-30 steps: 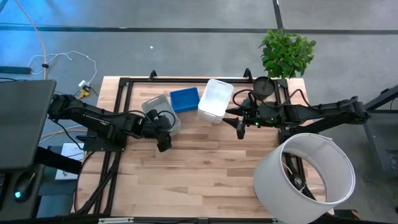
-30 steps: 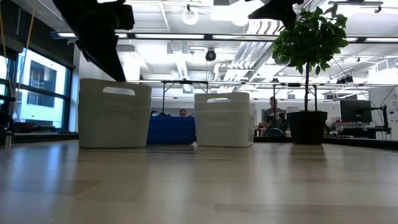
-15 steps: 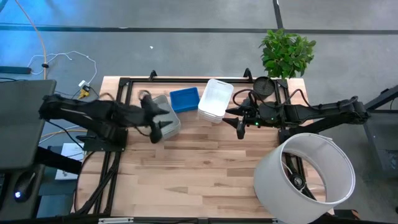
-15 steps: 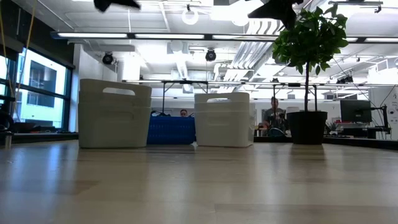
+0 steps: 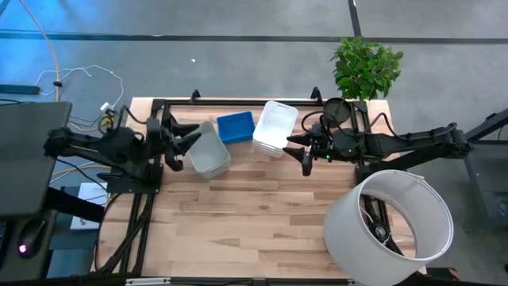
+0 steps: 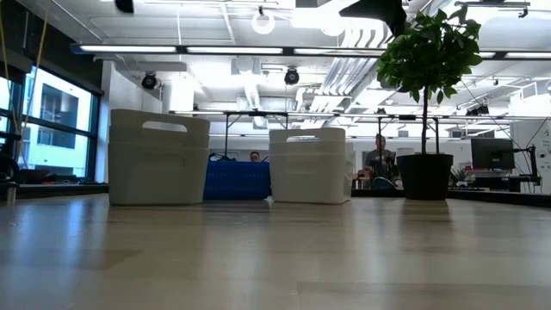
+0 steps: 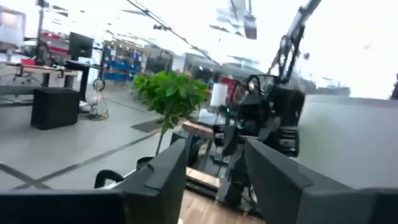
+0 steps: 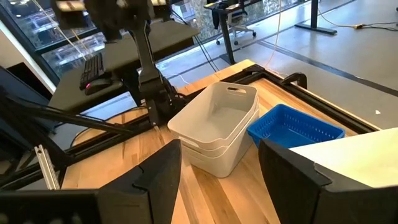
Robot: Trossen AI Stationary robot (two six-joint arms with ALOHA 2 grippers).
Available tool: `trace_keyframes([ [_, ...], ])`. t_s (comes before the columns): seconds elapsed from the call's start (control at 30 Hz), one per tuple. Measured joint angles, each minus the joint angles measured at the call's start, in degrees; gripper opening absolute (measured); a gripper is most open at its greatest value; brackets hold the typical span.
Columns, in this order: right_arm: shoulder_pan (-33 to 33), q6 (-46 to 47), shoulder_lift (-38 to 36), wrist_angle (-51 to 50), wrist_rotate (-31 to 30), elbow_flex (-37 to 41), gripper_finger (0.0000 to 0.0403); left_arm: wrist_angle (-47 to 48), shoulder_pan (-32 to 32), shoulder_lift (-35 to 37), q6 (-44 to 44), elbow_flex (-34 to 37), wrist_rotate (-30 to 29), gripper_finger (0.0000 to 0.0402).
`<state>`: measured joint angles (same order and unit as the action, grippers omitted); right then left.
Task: Stack baskets by color
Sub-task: Stack the bottom gray bin on the top gray bin
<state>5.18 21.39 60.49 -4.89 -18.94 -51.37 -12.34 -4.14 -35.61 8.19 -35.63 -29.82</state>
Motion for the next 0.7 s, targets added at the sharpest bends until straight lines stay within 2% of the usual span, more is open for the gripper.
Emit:
trace_keyframes([
  [0.07,0.01,-0.42,0.0,0.0,-0.01,0.0,0.0202,-2.64,0.0,1.62,1.94,4.67,-1.49,0.0131],
  [0.13,-0.01,-0.82,0.0,0.02,-0.17,0.0,0.0202,-1.44,0.0,1.89,5.23,7.43,-3.44,0.01],
  [0.23,0.0,-0.85,0.0,0.02,-0.93,0.0,0.0202,4.05,0.0,0.84,10.47,9.39,-4.09,0.0035],
  [0.3,-0.01,-0.64,0.0,0.02,-1.05,0.0,0.0202,10.31,-0.02,-0.6,14.23,9.39,-5.2,0.001],
  [0.43,-0.2,2.43,0.46,0.19,-2.42,0.0,0.0202,22.1,0.24,-3.25,21.52,9.41,-6.87,0.0007],
  [0.7,-2.7,6.34,5.87,0.0,1.07,0.02,0.0202,33.45,2.38,-6.42,28.14,9.39,-1.98,0.0001],
])
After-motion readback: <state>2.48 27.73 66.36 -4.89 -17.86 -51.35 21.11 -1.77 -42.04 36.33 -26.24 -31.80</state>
